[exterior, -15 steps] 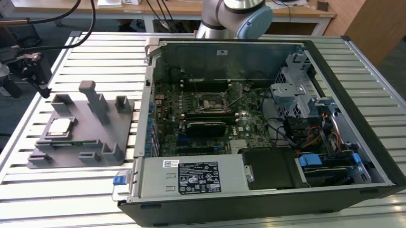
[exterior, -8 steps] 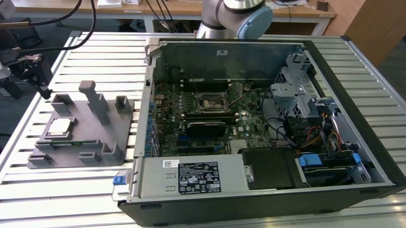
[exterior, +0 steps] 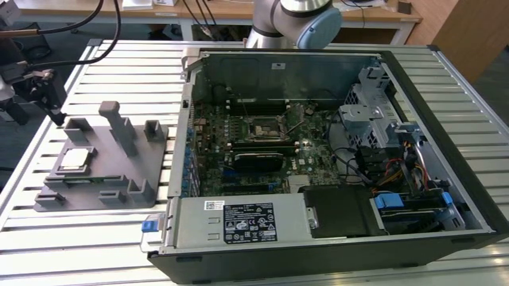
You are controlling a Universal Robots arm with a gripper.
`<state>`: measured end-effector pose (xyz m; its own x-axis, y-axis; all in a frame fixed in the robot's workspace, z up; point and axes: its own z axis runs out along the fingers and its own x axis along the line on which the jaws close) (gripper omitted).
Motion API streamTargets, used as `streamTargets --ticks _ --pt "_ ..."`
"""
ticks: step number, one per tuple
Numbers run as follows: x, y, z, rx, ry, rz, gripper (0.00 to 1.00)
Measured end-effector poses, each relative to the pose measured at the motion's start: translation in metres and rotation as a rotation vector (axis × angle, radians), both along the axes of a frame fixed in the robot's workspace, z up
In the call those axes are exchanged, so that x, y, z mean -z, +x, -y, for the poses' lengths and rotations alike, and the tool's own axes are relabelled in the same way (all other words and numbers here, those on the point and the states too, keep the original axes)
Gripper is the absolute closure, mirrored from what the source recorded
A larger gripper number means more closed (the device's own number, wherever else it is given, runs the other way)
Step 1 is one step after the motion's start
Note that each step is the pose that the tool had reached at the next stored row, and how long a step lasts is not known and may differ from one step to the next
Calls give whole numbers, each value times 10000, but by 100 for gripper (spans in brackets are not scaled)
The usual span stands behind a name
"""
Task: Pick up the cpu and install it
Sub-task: 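Pick up the cpu and move it towards the insertion slot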
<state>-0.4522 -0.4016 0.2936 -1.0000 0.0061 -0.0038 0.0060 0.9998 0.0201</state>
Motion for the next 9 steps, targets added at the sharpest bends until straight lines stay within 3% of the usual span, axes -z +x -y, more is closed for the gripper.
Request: streamTargets --ticks 9 --pt "35 0 0 0 0 0 37"
